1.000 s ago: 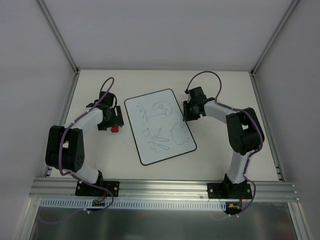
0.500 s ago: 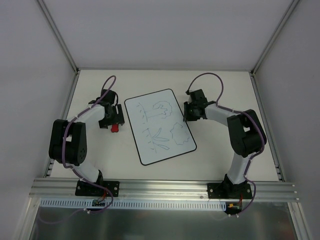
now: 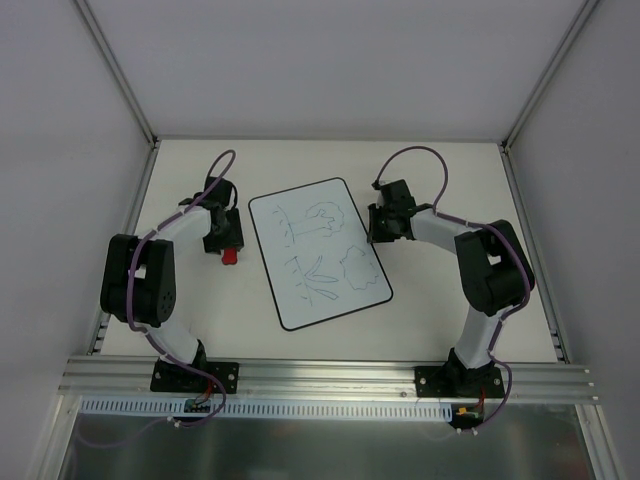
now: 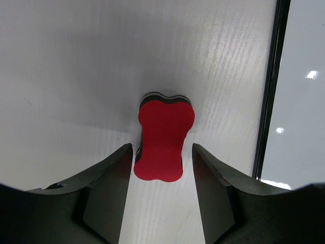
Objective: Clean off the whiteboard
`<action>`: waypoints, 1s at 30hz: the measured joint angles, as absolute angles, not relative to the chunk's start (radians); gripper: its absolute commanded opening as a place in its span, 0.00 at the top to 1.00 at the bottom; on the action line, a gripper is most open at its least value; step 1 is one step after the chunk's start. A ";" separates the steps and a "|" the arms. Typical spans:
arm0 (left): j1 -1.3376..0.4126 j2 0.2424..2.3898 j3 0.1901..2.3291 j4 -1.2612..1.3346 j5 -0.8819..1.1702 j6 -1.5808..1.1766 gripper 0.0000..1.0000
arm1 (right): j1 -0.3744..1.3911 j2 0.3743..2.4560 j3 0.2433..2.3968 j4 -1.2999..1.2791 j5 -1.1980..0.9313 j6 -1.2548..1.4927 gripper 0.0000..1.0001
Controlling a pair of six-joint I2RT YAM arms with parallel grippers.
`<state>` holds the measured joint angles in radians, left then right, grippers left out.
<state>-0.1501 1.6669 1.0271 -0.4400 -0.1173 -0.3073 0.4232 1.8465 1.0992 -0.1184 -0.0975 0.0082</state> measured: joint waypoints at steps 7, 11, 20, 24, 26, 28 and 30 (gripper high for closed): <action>-0.150 1.687 1.028 -0.439 -0.117 -0.290 0.61 | 0.423 1.846 1.099 -0.117 -0.097 0.008 0.84; -0.150 1.698 1.037 -0.441 -0.117 -0.278 0.77 | 0.423 1.846 1.099 -0.117 -0.097 0.008 0.84; -0.181 1.702 1.105 -0.448 -0.105 -0.242 0.99 | 0.426 1.846 1.099 -0.117 -0.094 -0.001 0.84; -0.258 1.730 1.200 -0.449 -0.106 -0.206 1.00 | 0.431 1.845 1.099 -0.117 -0.088 -0.004 0.84; -0.289 1.766 1.257 -0.444 -0.106 -0.187 1.00 | 0.433 1.845 1.099 -0.117 -0.085 -0.004 0.84; -0.309 1.807 1.305 -0.436 -0.106 -0.171 1.00 | 0.434 1.845 1.099 -0.117 -0.084 -0.004 0.84; -0.315 1.857 1.356 -0.436 -0.105 -0.155 1.00 | 0.435 1.845 1.099 -0.117 -0.083 -0.003 0.84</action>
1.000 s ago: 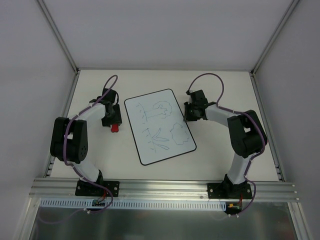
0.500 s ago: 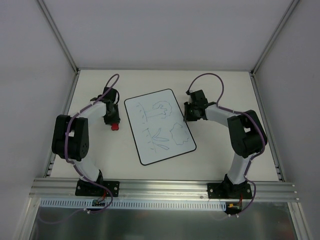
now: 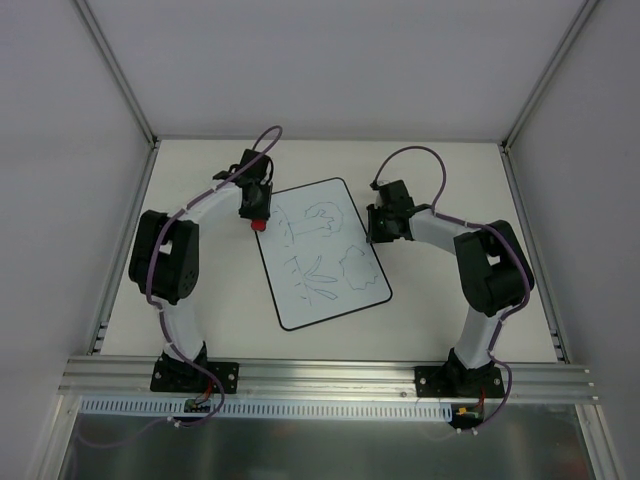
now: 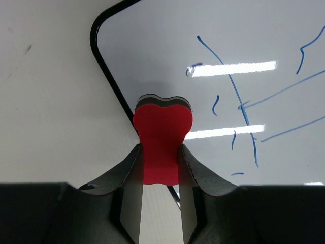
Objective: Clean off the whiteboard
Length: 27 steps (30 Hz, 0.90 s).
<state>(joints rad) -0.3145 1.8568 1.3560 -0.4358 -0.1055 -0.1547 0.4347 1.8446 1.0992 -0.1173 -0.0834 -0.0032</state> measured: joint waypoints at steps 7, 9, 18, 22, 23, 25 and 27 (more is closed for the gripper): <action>-0.312 2.009 1.501 -0.438 -0.105 -0.086 1.00 | 0.437 1.845 1.100 -0.118 -0.080 -0.003 0.84; -0.313 2.033 1.535 -0.442 -0.104 -0.066 1.00 | 0.437 1.845 1.100 -0.118 -0.078 -0.003 0.84; -0.312 2.158 1.682 -0.460 -0.075 0.026 0.97 | 0.446 1.845 1.101 -0.118 -0.064 -0.004 0.84; -0.312 2.217 1.769 -0.506 -0.057 0.049 0.97 | 0.450 1.845 1.102 -0.120 -0.057 -0.004 0.84; -0.313 2.227 1.790 -0.516 -0.053 0.051 0.97 | 0.450 1.845 1.102 -0.120 -0.056 -0.004 0.84; -0.313 2.261 1.846 -0.552 -0.037 0.061 0.97 | 0.451 1.845 1.102 -0.120 -0.052 -0.004 0.84; -0.314 2.290 1.898 -0.591 -0.028 0.068 0.98 | 0.451 1.845 1.103 -0.122 -0.049 -0.004 0.84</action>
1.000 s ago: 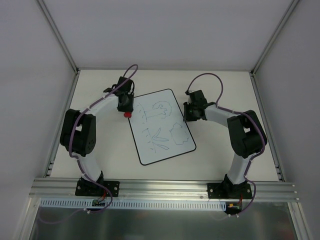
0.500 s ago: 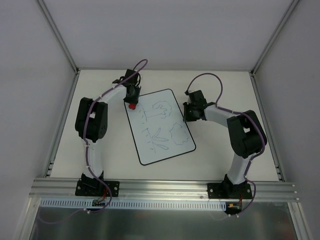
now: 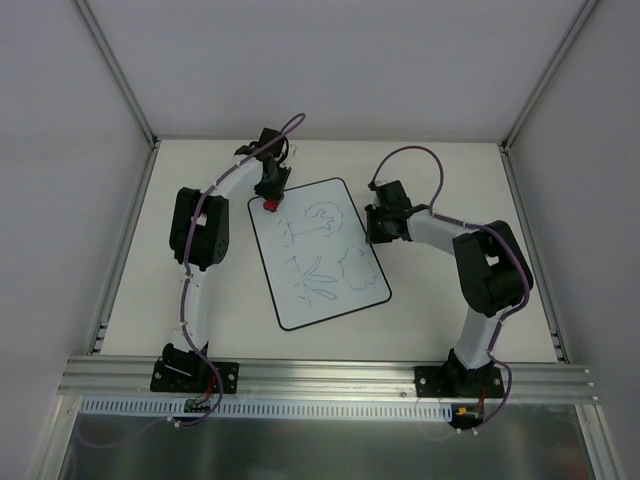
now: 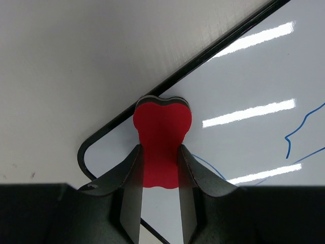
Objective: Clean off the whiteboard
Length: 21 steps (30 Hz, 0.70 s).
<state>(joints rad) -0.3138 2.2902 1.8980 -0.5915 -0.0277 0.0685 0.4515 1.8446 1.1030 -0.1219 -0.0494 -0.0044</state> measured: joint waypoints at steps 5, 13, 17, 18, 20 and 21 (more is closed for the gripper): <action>-0.330 2.304 1.921 -0.625 -0.029 0.072 1.00 | 0.455 1.845 1.107 -0.128 -0.042 -0.004 0.84; -0.411 2.225 1.788 -0.602 -0.030 0.013 1.00 | 0.457 1.845 1.109 -0.131 -0.038 -0.004 0.84; -0.481 2.174 1.713 -0.604 -0.030 -0.045 1.00 | 0.457 1.847 1.112 -0.134 -0.039 -0.004 0.85; -0.502 2.163 1.697 -0.606 -0.030 -0.062 1.00 | 0.457 1.847 1.113 -0.135 -0.038 -0.004 0.85; -0.543 2.145 1.670 -0.609 -0.028 -0.090 1.00 | 0.457 1.849 1.116 -0.139 -0.039 -0.003 0.85; -0.566 2.136 1.657 -0.611 -0.026 -0.106 1.00 | 0.457 1.850 1.118 -0.142 -0.038 -0.004 0.86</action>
